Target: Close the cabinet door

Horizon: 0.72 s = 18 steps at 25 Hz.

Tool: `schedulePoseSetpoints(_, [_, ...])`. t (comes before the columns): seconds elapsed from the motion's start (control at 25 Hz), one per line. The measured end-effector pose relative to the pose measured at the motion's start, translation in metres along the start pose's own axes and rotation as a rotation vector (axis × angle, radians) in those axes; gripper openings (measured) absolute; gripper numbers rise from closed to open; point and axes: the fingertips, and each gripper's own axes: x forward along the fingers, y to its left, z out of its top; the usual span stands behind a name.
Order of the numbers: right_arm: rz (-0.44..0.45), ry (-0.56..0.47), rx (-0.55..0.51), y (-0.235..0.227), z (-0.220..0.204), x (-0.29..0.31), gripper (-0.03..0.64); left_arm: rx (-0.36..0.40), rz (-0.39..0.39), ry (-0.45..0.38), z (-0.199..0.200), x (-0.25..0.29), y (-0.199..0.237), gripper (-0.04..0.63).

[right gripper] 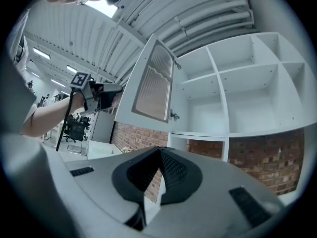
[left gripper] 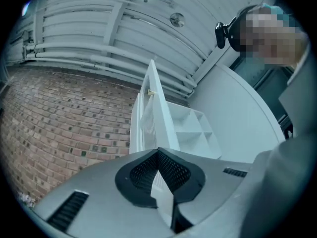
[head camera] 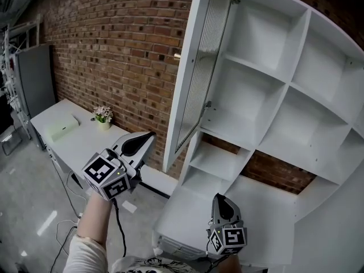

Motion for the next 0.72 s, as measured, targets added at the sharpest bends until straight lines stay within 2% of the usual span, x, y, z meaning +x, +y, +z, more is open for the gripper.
schedulePoseSetpoints(0.12, [0.004, -0.002, -0.016, 0.006, 0.004, 0.006, 0.005, 0.031, -0.09, -0.058, 0.038, 0.015, 0.007, 0.011])
schedulePoseSetpoints(0.24, [0.015, 0.001, -0.046, 0.009, 0.012, 0.016, 0.005, 0.01, -0.154, -0.124, 0.074, 0.033, 0.017, 0.011])
schedulePoseSetpoints(0.36, [0.022, 0.024, -0.066, 0.007, 0.012, 0.02, 0.005, 0.003, -0.205, -0.145, 0.096, 0.052, 0.019, 0.037])
schedulePoseSetpoints(0.64, [0.004, 0.039, -0.054, 0.0, 0.008, 0.025, 0.005, 0.004, -0.244, -0.221, 0.149, 0.08, 0.033, 0.091])
schedulePoseSetpoints(0.72, [-0.006, 0.043, -0.062, -0.003, 0.009, 0.024, 0.005, 0.024, -0.259, -0.226, 0.156, 0.086, 0.034, 0.093])
